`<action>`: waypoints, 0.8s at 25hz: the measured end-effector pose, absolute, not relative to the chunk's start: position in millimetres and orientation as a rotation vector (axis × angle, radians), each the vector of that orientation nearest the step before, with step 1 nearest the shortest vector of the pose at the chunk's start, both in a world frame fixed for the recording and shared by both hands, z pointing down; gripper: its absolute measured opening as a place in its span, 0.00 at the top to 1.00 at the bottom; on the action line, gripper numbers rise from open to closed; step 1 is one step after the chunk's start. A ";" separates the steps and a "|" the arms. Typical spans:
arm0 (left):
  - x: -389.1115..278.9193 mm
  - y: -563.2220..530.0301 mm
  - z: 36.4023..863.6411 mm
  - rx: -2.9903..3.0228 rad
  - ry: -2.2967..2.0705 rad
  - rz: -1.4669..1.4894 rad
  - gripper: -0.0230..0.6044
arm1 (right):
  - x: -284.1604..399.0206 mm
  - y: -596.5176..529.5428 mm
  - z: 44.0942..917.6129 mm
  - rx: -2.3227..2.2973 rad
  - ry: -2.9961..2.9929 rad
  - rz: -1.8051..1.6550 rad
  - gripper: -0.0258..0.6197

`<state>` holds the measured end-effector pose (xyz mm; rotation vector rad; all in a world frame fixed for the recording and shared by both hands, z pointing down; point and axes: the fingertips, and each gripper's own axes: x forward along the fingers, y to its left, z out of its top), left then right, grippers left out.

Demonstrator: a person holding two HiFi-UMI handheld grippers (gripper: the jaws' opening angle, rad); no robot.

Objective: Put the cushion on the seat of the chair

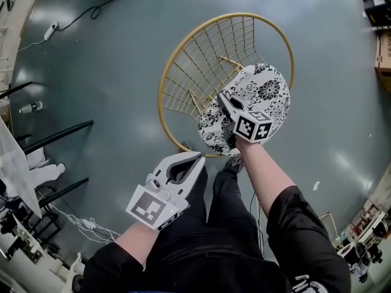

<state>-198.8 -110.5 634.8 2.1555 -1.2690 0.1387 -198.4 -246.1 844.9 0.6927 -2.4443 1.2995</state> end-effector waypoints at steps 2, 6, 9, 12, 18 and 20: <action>-202.5 -106.8 639.9 2.151 -1.269 0.138 0.94 | -204.5 -249.4 857.6 0.703 -2.429 1.316 0.90; -206.8 -104.3 646.0 2.147 -1.275 0.134 0.94 | -215.5 -263.2 873.1 0.722 -2.426 1.332 0.90; -204.9 -99.5 648.0 2.141 -1.285 0.127 0.94 | -221.4 -264.2 887.2 0.706 -2.403 1.348 0.90; -212.2 -91.9 651.8 2.135 -1.291 0.131 0.94 | -235.2 -260.5 901.9 0.670 -2.374 1.346 0.90; -220.9 -79.7 655.9 2.115 -1.300 0.120 0.94 | -250.4 -258.1 909.7 0.632 -2.371 1.392 0.61; -220.9 -75.6 657.2 2.110 -1.297 0.147 0.94 | -249.5 -257.3 907.1 0.630 -2.371 1.378 0.59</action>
